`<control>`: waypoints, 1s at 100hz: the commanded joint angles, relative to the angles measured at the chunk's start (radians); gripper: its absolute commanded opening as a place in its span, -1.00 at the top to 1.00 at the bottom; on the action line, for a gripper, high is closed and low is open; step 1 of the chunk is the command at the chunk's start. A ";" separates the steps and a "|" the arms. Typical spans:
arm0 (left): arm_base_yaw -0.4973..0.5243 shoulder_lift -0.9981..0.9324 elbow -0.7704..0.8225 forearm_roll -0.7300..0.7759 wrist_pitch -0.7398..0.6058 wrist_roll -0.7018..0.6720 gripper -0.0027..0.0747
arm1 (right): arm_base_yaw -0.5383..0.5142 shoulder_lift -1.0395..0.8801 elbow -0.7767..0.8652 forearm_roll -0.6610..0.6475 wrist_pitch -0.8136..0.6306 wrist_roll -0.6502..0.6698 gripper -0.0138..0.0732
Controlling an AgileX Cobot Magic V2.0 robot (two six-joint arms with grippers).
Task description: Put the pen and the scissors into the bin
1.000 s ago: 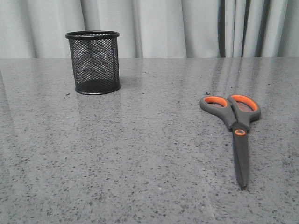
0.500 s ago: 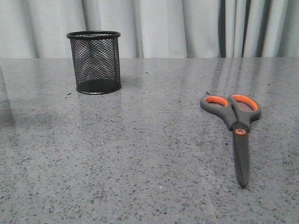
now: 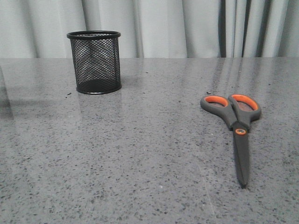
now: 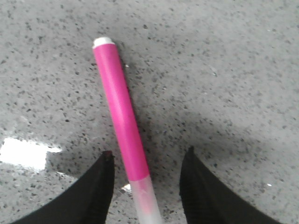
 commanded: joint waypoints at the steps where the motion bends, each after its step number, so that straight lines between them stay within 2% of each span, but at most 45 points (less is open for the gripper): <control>1: 0.012 -0.011 -0.032 0.008 -0.031 -0.017 0.14 | -0.005 0.015 -0.040 -0.002 -0.061 -0.011 -0.15; 53: 0.034 0.132 -0.032 0.009 -0.032 -0.006 0.17 | -0.005 0.015 -0.040 0.014 -0.005 -0.011 -0.15; 65: 0.034 0.163 -0.032 0.010 -0.028 0.005 0.30 | -0.005 0.015 -0.040 0.018 0.002 -0.011 -0.15; 70: 0.034 0.170 -0.032 0.008 -0.038 0.047 0.42 | -0.005 0.015 -0.040 0.018 0.005 -0.011 -0.15; 74: 0.034 0.170 -0.032 0.006 -0.053 0.075 0.61 | -0.005 0.015 -0.040 0.018 0.010 -0.011 -0.15; 80: 0.034 0.157 -0.033 -0.020 -0.109 0.094 0.97 | -0.005 0.015 -0.040 0.018 0.014 -0.011 -0.15; 90: 0.034 0.104 -0.038 -0.119 -0.267 0.177 0.96 | -0.005 0.015 -0.040 0.018 0.014 -0.011 -0.15; 100: 0.018 0.018 -0.039 -0.309 -0.483 0.355 0.96 | -0.005 0.015 -0.040 0.018 0.014 -0.011 -0.15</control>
